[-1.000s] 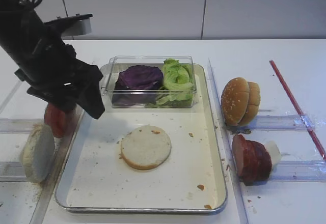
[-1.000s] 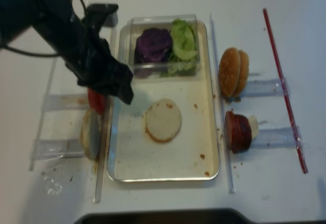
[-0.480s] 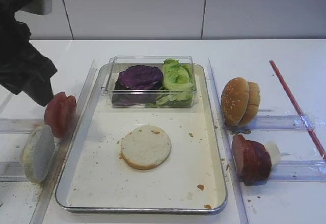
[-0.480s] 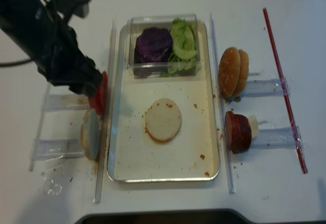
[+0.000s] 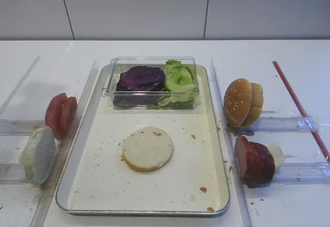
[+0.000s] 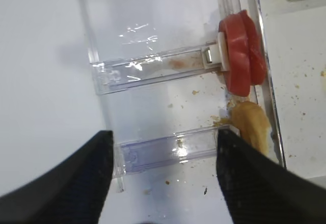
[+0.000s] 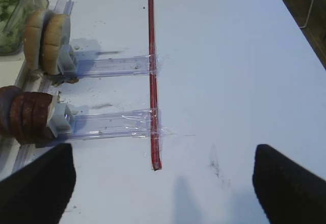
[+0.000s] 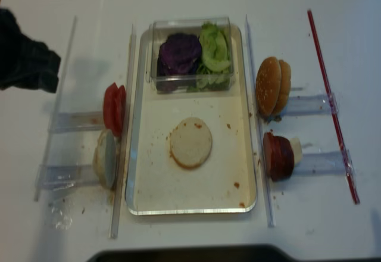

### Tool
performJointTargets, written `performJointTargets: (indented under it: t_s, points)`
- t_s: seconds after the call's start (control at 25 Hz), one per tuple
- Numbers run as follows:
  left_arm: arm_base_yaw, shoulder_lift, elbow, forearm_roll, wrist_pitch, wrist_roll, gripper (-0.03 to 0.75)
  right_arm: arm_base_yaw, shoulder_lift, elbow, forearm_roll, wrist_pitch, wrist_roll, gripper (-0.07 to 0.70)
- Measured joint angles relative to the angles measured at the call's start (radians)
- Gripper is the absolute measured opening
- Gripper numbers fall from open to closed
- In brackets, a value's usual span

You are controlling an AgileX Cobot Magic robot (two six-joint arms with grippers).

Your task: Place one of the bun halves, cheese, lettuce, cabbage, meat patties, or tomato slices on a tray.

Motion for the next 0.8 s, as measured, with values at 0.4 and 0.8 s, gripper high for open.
performJointTargets:
  t_s: [0.4,0.8]
  points:
    - [0.017,-0.211,0.0,-0.004,0.017,0.0,0.403,0.0,0.0,0.0,0.0,0.0,0.0,0.692]
    - [0.017,-0.372,0.006,0.005,0.023,0.0,0.403,0.0,0.0,0.0,0.0,0.0,0.0,0.692]
